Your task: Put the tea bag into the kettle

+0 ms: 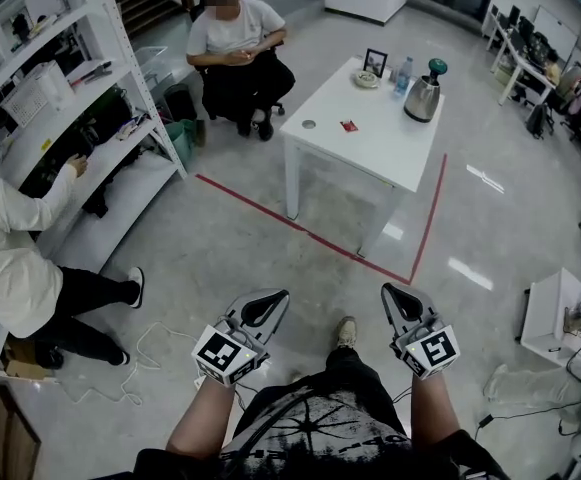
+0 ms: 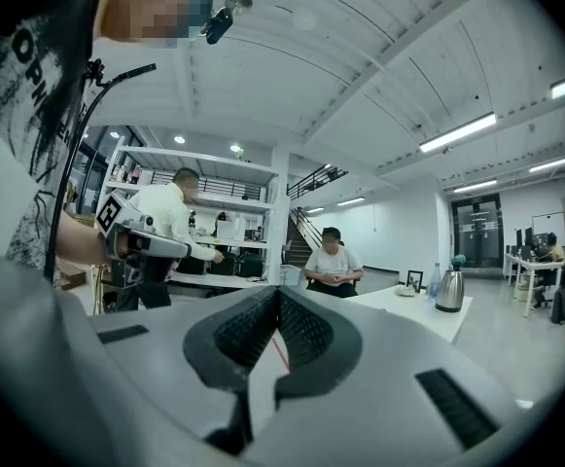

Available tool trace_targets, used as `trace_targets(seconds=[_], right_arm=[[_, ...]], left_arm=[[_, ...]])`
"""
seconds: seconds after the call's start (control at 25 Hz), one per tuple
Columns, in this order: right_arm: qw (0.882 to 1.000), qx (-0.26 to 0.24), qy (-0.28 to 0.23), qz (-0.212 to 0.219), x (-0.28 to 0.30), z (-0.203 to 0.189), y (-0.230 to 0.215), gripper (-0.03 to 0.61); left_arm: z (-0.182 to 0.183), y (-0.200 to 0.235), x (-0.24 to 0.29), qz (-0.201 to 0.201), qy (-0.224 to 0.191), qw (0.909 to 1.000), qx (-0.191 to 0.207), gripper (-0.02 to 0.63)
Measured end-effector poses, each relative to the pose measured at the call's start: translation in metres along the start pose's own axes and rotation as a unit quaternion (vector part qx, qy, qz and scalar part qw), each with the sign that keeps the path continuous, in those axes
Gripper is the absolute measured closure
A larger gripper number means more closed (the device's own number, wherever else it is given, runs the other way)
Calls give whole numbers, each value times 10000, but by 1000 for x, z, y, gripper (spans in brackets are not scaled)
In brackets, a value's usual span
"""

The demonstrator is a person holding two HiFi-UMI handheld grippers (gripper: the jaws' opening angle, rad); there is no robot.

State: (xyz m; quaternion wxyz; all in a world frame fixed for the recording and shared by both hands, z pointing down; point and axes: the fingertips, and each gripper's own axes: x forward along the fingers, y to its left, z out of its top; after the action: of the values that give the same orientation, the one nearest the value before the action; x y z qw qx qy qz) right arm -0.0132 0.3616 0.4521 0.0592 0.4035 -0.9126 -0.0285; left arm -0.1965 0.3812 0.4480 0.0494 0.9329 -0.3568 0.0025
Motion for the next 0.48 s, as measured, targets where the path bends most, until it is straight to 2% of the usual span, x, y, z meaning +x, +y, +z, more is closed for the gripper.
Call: trace_targets(seconds=[0.32,0.48], right_arm=[[9997,63,-13,230,46,-1,-61,575],[9987,113,-116,488,69,8,-98,575]], left_arm=[[12,32,65,173,66,9998,64,606],[24,48,102,335,91,9994,52,606]])
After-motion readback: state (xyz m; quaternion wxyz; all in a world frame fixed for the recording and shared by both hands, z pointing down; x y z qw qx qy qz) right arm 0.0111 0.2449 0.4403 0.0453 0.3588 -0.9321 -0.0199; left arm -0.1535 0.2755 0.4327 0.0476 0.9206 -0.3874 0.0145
